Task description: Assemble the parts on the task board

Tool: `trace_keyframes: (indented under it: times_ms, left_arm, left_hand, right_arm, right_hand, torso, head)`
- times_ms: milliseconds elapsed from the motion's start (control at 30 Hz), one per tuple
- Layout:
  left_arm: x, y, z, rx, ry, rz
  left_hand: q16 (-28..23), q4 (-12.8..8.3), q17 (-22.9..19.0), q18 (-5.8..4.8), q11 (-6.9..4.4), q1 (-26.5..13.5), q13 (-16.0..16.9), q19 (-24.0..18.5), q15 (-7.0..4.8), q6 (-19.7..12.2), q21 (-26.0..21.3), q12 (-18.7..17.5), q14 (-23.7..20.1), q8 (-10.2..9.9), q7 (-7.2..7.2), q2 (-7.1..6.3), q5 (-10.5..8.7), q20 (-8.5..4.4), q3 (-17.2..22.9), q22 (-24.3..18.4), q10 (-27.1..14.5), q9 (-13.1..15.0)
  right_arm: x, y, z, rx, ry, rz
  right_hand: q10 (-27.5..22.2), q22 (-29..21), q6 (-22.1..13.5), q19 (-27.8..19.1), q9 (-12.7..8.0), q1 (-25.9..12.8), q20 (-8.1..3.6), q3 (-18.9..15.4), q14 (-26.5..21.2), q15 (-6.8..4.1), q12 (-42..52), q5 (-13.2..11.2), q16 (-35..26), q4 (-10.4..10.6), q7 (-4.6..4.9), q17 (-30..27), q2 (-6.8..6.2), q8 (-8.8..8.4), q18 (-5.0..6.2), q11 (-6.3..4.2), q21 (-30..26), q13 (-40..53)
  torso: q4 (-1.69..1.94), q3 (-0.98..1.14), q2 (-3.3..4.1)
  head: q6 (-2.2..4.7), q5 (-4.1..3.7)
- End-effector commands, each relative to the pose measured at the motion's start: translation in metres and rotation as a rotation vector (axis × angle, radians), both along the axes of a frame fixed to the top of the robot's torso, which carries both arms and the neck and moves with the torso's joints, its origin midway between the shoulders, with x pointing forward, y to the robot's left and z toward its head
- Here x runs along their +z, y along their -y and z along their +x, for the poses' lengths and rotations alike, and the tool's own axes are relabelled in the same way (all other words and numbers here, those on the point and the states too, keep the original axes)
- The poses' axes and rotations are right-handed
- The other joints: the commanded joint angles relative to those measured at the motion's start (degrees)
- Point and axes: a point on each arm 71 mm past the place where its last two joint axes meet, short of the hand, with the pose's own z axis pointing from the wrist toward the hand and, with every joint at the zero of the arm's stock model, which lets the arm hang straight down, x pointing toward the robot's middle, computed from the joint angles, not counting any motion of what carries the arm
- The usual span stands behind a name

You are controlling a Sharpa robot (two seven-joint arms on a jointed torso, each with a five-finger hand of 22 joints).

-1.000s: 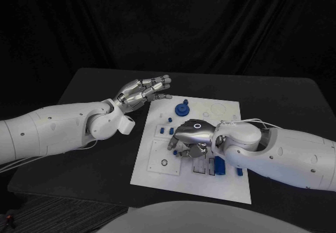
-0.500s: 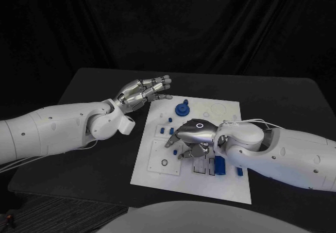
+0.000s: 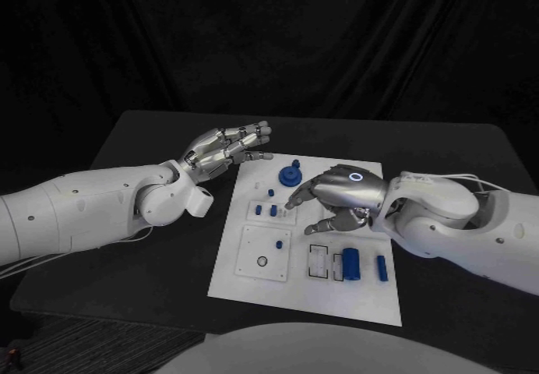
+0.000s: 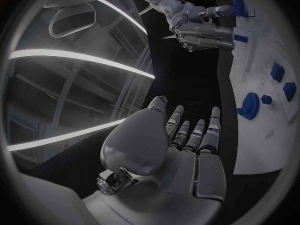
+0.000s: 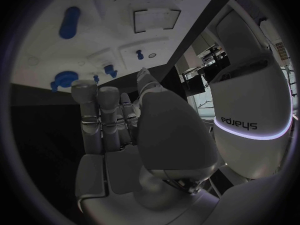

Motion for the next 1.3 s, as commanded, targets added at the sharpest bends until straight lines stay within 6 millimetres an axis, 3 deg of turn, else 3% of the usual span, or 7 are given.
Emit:
trace_keyframes:
  times_ms: [33, 200, 367, 467, 767, 1033, 1300]
  left_arm:
    - [0.005, -0.001, 0.000, 0.016, 0.053, -0.053]
    - [0.006, -0.002, 0.001, 0.035, 0.068, -0.050]
    - [0.006, -0.005, 0.003, 0.072, 0.092, -0.042]
    - [0.006, -0.007, 0.004, 0.109, 0.110, -0.026]
    - [0.005, -0.011, 0.004, 0.160, 0.125, 0.001]
    - [0.005, -0.012, 0.003, 0.170, 0.128, 0.004]
    - [0.005, -0.013, 0.002, 0.193, 0.144, 0.010]
  left_hand:
    - [-0.6, 0.4, -0.3, -0.15, 0.01, -0.5, 0.0, -2.2, -0.08, 0.4, -1.1, -0.2, -1.5, 0.3, -0.22, 0.09, -0.40, -0.24, 0.1, -2.2, -0.5, 0.1]
    - [-2.4, 1.3, -0.8, 1.27, -0.73, -1.4, -0.1, -6.6, -1.03, -2.4, -3.0, -0.8, -4.3, -0.4, -0.77, -0.45, -0.61, -1.41, -0.4, -6.7, -0.9, -0.4]
    - [-5.5, 3.5, -1.5, 2.57, -1.49, -3.3, -0.3, -14.4, -3.62, -15.2, -4.5, -1.8, -7.3, -2.3, -2.85, -1.02, -2.39, -2.48, -2.2, -19.5, -1.5, -2.3]
    - [-7.3, 4.6, -2.1, 3.52, -3.37, -7.0, -0.8, -17.6, -7.54, -23.6, -5.7, -5.8, -8.3, -3.1, -5.89, -0.68, -7.68, -3.62, -4.7, -29.1, -3.2, -3.1]
    - [-7.3, 4.5, -2.1, 4.24, -8.31, -15.3, -1.8, -17.9, -11.18, -29.4, -6.0, -11.6, -8.3, -3.8, -15.29, -0.34, -17.87, -8.64, -8.7, -31.9, -3.9, -3.8]
    - [-7.3, 4.5, -2.1, 2.08, -8.91, -19.3, -1.9, -17.9, -15.53, -31.5, -6.0, -12.4, -8.3, -4.2, -9.13, 0.32, -23.00, -15.40, -9.5, -31.9, -3.9, -4.2]
    - [-7.3, 4.5, -2.1, 0.39, -9.16, -19.4, -1.9, -17.9, -16.53, -31.5, -6.0, -12.4, -8.3, -4.2, -9.29, 0.20, -22.52, -17.94, -9.5, -31.9, -3.9, -4.2]
  right_arm:
    - [0.016, 0.015, 0.005, -0.062, 0.002, 0.057]
    - [0.023, 0.042, 0.014, -0.138, 0.015, 0.045]
    - [0.018, 0.065, 0.020, -0.201, -0.005, 0.011]
    - [0.011, 0.077, 0.021, -0.234, -0.028, -0.014]
    - [-0.009, 0.095, 0.023, -0.284, -0.087, -0.070]
    - [-0.018, 0.095, 0.022, -0.291, -0.114, -0.093]
    - [-0.022, 0.088, 0.023, -0.276, -0.125, -0.097]
  right_hand:
    - [0.5, 5.0, 0.3, 0.4, -0.1, -0.9, -0.05, -0.1, 0.4, -0.06, 0.3, 0.2, 0.1, 0.2, -0.19, 0.1, -0.01, 0.18, -0.54, -0.05, 0.5, -0.1]
    - [1.1, 5.2, 0.8, 1.1, -0.1, -2.0, -0.11, -0.5, 1.4, -0.11, 0.2, -0.2, 0.7, 0.3, -0.06, 1.1, -0.55, 0.21, -0.73, -0.12, 2.0, -0.1]
    - [1.5, 5.2, 0.9, 1.2, -0.1, -2.5, -0.12, -0.6, 1.6, -0.11, 0.1, -0.4, 0.3, 0.3, -0.09, 0.7, -0.73, 0.14, -0.70, -0.14, 1.9, -0.1]
    - [1.6, 5.1, 0.8, 1.2, -0.1, -2.6, -0.12, -0.6, 1.6, -0.12, 0.0, -0.4, 0.2, 0.3, -0.12, 0.6, -0.72, 0.12, -0.69, -0.14, 1.8, -0.1]
    - [2.7, 5.0, 0.8, 1.3, -0.2, -2.6, -0.22, -0.1, 1.8, -0.28, 0.1, -0.5, -0.4, 0.2, -0.16, 0.3, 0.12, -0.05, -0.64, -0.36, 1.5, -0.1]
    - [3.6, 4.9, 0.6, 1.2, -0.2, -2.6, -0.25, 0.1, 1.9, -0.26, 0.1, -0.6, -1.0, 0.1, 0.62, -0.1, 0.35, -0.14, -0.59, -0.38, 1.0, -0.1]
    - [5.0, 4.8, 0.1, 1.1, -0.2, -0.9, -0.29, 1.0, 1.9, -0.33, 0.1, -0.1, -1.6, -0.4, 2.03, -0.3, 1.46, -0.19, -0.56, -0.50, 0.5, -0.1]
  torso:
    - [0.07, -0.05, -0.03]
    - [0.03, -0.10, 0.00]
    - [-0.03, -0.12, -0.01]
    - [-0.20, -0.19, -0.14]
    - [-0.38, -0.07, -0.13]
    - [-0.32, -0.12, -0.09]
    - [-0.19, -0.16, -0.10]
  head:
    - [-0.01, -0.47]
    - [-0.01, -1.07]
    - [-0.01, -1.02]
    - [-0.01, -0.91]
    - [-0.01, -1.12]
    - [-0.01, -1.37]
    - [-0.01, -1.75]
